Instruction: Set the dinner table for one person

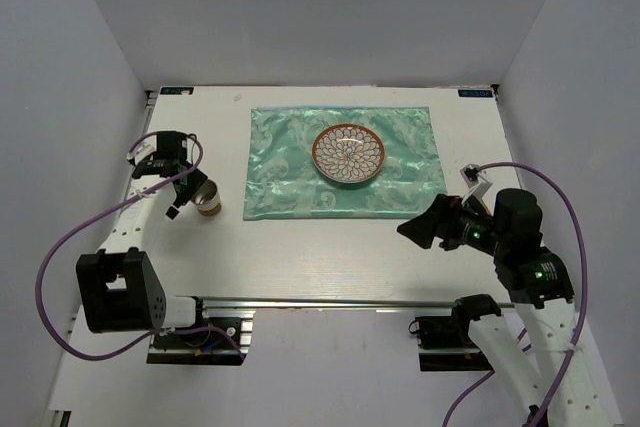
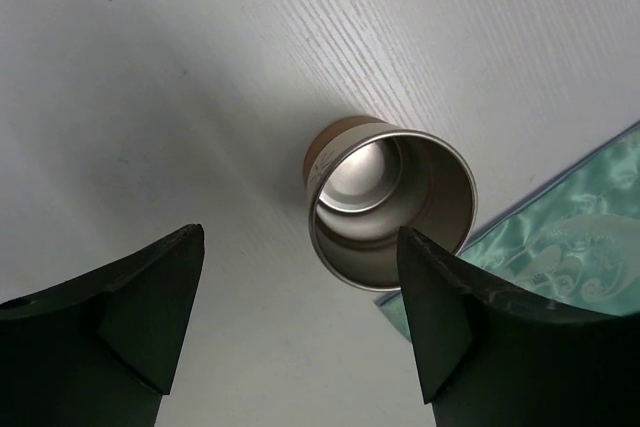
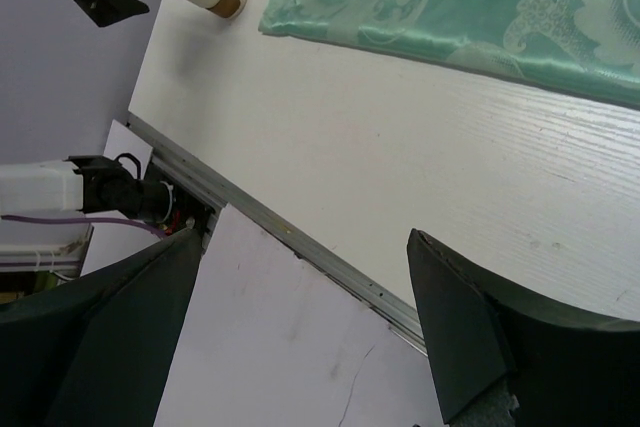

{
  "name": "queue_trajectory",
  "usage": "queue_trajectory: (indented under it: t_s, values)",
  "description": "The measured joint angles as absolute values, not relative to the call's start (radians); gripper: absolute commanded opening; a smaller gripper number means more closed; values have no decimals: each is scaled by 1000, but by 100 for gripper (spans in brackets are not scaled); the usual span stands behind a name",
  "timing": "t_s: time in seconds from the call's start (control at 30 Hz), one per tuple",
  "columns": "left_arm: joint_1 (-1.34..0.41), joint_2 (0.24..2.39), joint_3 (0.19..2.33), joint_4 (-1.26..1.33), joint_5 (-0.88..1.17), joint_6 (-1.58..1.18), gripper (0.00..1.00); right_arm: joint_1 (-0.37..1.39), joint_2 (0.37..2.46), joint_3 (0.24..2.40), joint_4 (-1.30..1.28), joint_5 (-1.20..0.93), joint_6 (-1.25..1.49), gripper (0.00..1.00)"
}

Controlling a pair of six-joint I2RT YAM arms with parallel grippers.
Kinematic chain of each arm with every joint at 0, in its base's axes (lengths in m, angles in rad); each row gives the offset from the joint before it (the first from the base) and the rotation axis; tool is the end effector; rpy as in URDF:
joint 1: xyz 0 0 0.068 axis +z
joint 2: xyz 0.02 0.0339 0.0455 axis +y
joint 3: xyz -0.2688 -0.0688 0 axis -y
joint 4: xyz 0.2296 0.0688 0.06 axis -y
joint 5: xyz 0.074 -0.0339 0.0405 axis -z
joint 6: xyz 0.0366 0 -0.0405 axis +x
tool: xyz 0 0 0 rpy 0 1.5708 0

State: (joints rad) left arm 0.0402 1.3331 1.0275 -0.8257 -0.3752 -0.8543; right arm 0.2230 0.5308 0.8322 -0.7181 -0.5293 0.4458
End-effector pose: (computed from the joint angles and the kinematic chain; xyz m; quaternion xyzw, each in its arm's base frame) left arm 0.2390 0.0230 0.2651 -0.4513 0.8469 0.0824 0.2687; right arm 0.0800 0.0371 0.3323 -0.0519 0.8197 0.3799 0.4254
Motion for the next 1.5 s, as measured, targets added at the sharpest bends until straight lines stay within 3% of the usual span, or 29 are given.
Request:
queue_trajectory:
  t_s: [0.23,0.27,0.3,0.37,0.47,0.57,0.63,0.87,1.1,1.27,1.5]
  values:
    - [54,1395,977,-732,-325,-836,69,223,549,791,-684,-546,455,89]
    - [56,1399,970,-724,-321,-835,64,223,561,791,-678,-545,453,89]
    - [58,1400,962,-716,-316,-836,49,223,574,794,-677,-544,450,89]
    - [62,1400,952,-702,-305,-836,40,224,610,801,-674,-534,441,89]
    - [64,1408,945,-685,-292,-835,15,225,656,820,-661,-521,436,89]
    - [70,1417,945,-664,-279,-834,12,229,694,841,-640,-514,432,89]
    - [72,1419,944,-653,-271,-834,0,234,722,861,-631,-510,425,89]
    - [67,1418,950,-648,-235,-794,0,327,940,1061,-632,-448,364,89]
    - [1,1338,1040,-703,-58,-699,0,549,1354,1447,-691,-128,318,89]
    - [-150,1336,1181,-704,43,-677,0,685,1521,1640,-758,81,319,89]
    - [-409,1375,1241,-699,68,-696,0,821,1591,1779,-795,208,348,86]
